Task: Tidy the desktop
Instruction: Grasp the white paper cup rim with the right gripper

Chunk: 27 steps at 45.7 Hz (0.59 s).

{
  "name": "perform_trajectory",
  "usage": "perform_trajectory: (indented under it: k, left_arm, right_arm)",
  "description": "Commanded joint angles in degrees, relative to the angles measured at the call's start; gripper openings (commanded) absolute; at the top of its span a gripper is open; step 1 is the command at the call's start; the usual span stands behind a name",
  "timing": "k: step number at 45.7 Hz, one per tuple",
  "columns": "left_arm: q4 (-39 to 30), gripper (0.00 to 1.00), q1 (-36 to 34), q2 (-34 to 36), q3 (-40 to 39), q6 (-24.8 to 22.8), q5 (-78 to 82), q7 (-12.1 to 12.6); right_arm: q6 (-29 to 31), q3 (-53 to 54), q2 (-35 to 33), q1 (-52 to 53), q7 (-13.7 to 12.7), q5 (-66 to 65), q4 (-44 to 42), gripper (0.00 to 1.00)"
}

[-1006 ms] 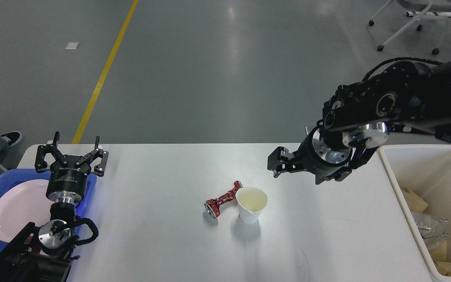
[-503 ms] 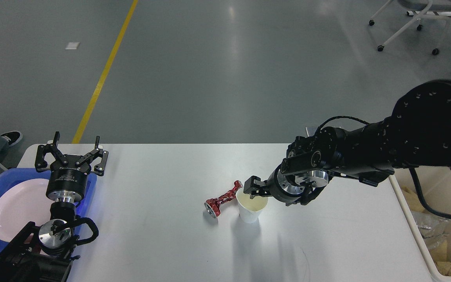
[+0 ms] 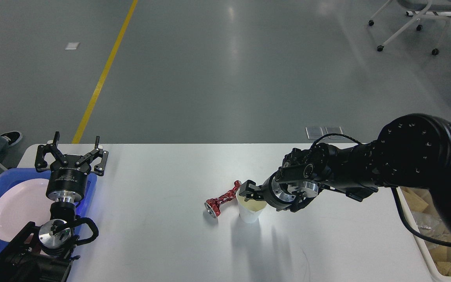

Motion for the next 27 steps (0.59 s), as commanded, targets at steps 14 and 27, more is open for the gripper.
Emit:
perform_trajectory:
  k: [14, 27]
  left_arm:
    - [0.0, 0.96, 0.0, 0.0, 0.0, 0.0, 0.0, 0.0]
    - [0.0, 0.96, 0.0, 0.0, 0.0, 0.0, 0.0, 0.0]
  right_arm:
    - [-0.9, 1.0, 0.3, -2.2, 0.0, 0.1, -0.6, 0.35]
    - [-7.1, 1.1, 1.3, -3.4, 0.0, 7.4, -0.1, 0.00]
